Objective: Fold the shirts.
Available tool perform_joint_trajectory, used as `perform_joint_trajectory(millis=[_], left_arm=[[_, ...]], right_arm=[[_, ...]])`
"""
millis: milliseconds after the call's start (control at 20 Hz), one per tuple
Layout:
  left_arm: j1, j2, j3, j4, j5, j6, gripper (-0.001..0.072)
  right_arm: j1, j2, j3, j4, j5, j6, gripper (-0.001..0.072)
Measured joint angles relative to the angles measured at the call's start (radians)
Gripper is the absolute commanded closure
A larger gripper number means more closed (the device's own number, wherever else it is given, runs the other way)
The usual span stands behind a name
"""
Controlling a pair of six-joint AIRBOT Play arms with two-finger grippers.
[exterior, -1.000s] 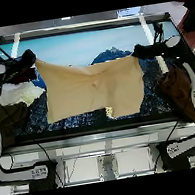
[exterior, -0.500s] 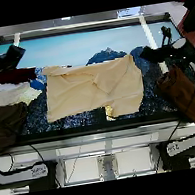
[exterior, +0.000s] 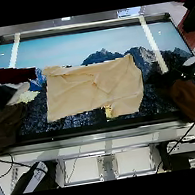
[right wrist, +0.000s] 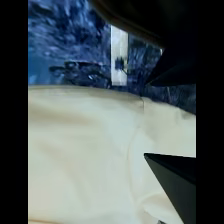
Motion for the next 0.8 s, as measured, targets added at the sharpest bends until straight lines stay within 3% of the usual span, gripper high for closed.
perform_joint_trajectory(millis=[200,550,650,800], left_arm=[[0.019,0.058,-0.144,-0.027,-0.037,0.005,0.0141],[0.023,0.077,-0.196,-0.103,-0.041,0.027,0.0141],[0.023,0.078,-0.199,-0.112,-0.041,0.029,0.0141],[0.023,0.078,-0.200,-0.119,-0.042,0.035,0.0141]], right_arm=[[-0.004,0.007,-0.111,0.067,-0.087,-0.014,0.0226],[0.028,0.008,-0.159,0.130,-0.164,-0.016,0.0231],[0.049,0.005,-0.161,0.133,-0.183,-0.016,0.0296],[0.069,0.002,-0.163,0.131,-0.204,-0.015,0.0301]])
